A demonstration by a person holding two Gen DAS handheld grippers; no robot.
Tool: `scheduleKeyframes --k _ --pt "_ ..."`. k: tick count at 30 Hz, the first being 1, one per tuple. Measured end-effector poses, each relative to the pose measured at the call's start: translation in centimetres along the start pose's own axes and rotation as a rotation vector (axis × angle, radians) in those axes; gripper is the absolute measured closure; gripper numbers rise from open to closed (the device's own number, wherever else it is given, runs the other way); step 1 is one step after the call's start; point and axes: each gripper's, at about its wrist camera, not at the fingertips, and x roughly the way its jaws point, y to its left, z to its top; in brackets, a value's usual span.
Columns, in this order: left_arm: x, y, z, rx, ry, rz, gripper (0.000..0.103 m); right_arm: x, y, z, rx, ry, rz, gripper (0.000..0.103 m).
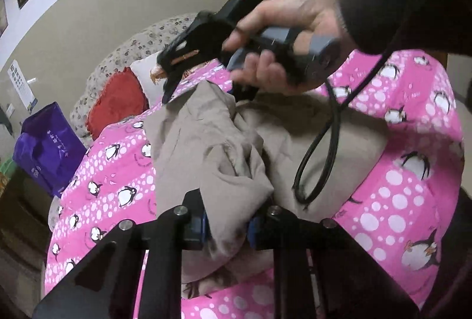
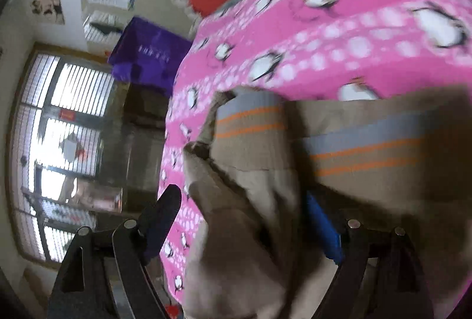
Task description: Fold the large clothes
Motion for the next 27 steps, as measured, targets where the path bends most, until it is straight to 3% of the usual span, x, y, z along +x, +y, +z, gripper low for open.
scheduleKeyframes --k 1,3,4,9,14,20,24,27 --pt "-0.4 0.3 0.5 -0.015 -0.013 -0.003 0.087 0.3 1.0 0.1 -0.055 0.008 -0.042 0.025" --pt "-1.0 0.8 1.4 -0.044 -0.035 -0.016 0.087 0.5 2.5 0.5 -0.134 0.039 -0.110 0.076" --pt "-1.2 1.1 2.1 -0.063 -0.044 -0.035 0.088 0.2 3.1 0.6 -0.159 0.036 -0.130 0.093" --pt "-2.9 -0.4 5.7 -0.076 -0.138 -0.106 0.089 -4.7 6.5 0.9 -0.303 0.032 -0.254 0.097" --pt "-3.2 -5.0 8.3 -0.029 -0.165 -0.203 0.089 -10.1 6.0 1.0 -0.345 0.083 -0.308 0.097" --pt "2.1 -10.0 8.2 0.007 -0.054 -0.253 0.089 -9.8 -0.2 1.1 -0.297 0.126 -0.345 0.096" --pt "5.6 -13.5 6.1 0.079 0.064 -0.243 0.083 -7.2 -5.6 0.3 -0.215 0.108 -0.407 0.073" --pt "4.9 -13.6 5.6 0.074 0.056 -0.247 0.071 -7.4 -5.5 -0.9 -0.230 0.088 -0.392 0.071"
